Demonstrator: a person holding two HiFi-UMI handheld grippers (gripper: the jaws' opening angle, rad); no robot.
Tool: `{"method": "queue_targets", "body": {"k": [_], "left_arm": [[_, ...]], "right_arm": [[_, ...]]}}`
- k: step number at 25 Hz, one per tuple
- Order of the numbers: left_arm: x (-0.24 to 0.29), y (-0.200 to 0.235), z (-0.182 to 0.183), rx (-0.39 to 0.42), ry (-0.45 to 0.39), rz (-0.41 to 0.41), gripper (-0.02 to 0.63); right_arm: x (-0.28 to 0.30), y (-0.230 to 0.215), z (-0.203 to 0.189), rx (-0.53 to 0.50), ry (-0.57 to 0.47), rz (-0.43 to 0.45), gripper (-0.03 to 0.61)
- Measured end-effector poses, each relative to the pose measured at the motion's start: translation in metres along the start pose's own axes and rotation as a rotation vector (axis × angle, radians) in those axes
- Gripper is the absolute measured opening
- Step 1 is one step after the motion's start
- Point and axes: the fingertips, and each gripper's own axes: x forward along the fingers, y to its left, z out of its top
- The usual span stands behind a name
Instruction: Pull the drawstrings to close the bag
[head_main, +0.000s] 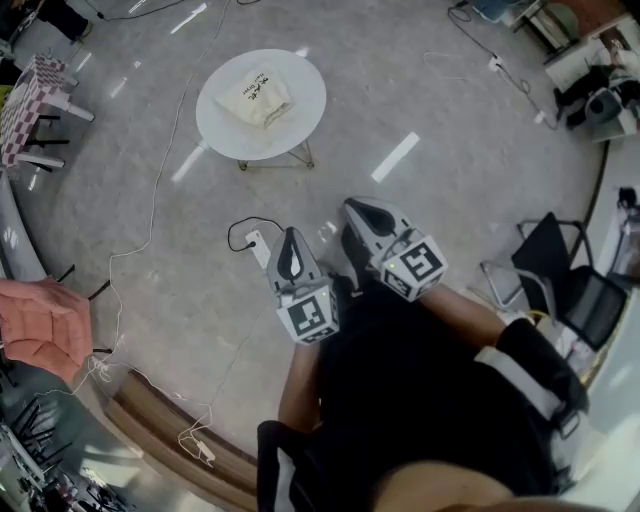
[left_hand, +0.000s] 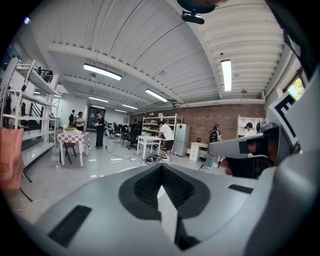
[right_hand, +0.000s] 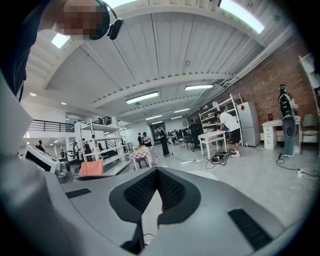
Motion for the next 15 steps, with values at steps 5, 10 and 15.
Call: {"method": "queue_targets", "body": {"k": [5,10,15], "left_arm": [[0.028,0.007,0.0,-0.003,0.022,0.004,-0.003],[0.069,0.026,0.003,-0.002,0.04,0.03,-0.004],[0.121,0.038,0.005,-0.003,0.066,0.052,-0.003]], "right_arm": [[0.031,-0.021,-0.001,-0.007,0.012,0.002,-0.005],[0.079,-0.043,0.0,-0.003,0.035,0.028,-0.005],[0.128,-0.072,0.003,-0.019,0.064,0.068,-0.005]]}}
